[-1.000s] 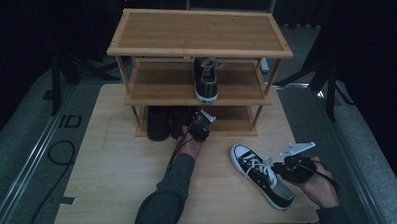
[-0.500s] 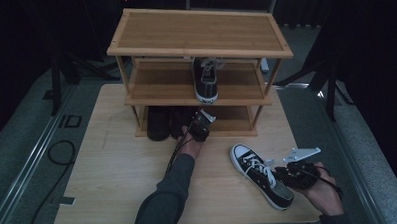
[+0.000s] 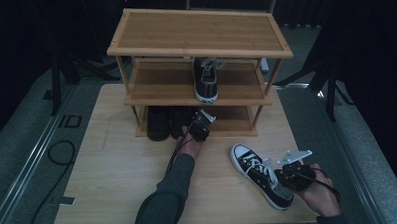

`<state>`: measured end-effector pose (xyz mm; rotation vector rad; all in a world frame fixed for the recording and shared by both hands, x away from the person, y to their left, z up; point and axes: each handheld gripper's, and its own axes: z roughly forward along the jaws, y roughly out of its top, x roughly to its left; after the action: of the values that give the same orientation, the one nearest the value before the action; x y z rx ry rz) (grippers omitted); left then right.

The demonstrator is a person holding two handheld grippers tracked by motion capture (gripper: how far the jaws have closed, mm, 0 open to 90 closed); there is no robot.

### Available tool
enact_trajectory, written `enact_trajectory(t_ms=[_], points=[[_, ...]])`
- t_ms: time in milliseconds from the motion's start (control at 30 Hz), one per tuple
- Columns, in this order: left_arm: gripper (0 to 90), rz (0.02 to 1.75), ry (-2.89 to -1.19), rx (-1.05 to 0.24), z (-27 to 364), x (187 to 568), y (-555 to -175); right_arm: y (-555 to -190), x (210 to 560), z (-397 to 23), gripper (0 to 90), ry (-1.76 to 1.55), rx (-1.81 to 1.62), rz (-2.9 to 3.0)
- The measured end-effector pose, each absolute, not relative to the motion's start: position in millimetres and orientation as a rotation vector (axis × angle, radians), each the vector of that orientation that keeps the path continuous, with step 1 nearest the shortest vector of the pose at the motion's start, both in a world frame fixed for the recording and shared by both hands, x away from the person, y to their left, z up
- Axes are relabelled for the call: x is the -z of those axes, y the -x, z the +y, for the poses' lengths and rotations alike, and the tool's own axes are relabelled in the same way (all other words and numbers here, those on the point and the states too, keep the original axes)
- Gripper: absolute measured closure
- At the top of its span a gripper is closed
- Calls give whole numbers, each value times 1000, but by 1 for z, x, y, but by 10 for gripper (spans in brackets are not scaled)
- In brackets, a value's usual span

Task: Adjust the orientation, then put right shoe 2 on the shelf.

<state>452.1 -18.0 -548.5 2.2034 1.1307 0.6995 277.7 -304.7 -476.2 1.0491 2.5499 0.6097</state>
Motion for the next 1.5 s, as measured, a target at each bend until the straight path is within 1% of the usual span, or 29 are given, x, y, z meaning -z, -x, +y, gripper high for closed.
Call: enact_trajectory(t_ms=[67,167,200,267,533,1000,1500], points=[[900,1131,-2203,-697,-18,548,-452,-281,479,-299,828,-1051,-596,2541],[899,1133,-2202,-698,-18,548,-452,-288,485,-293,807,-1057,-570,2534],[900,1133,-2202,-698,-18,548,-452,-290,488,-292,815,-1061,-563,2538],[899,1133,-2202,-696,-18,548,-452,-293,491,-292,872,-1080,-581,2554],[900,1132,-2204,-699,-18,548,-452,-299,487,-304,883,-1177,-726,2561],[900,1129,-2206,-699,-18,548,-452,-306,479,-303,884,-1154,-738,2572],[900,1131,-2203,-702,-18,549,-452,-310,463,-301,884,-1105,-761,2565]])
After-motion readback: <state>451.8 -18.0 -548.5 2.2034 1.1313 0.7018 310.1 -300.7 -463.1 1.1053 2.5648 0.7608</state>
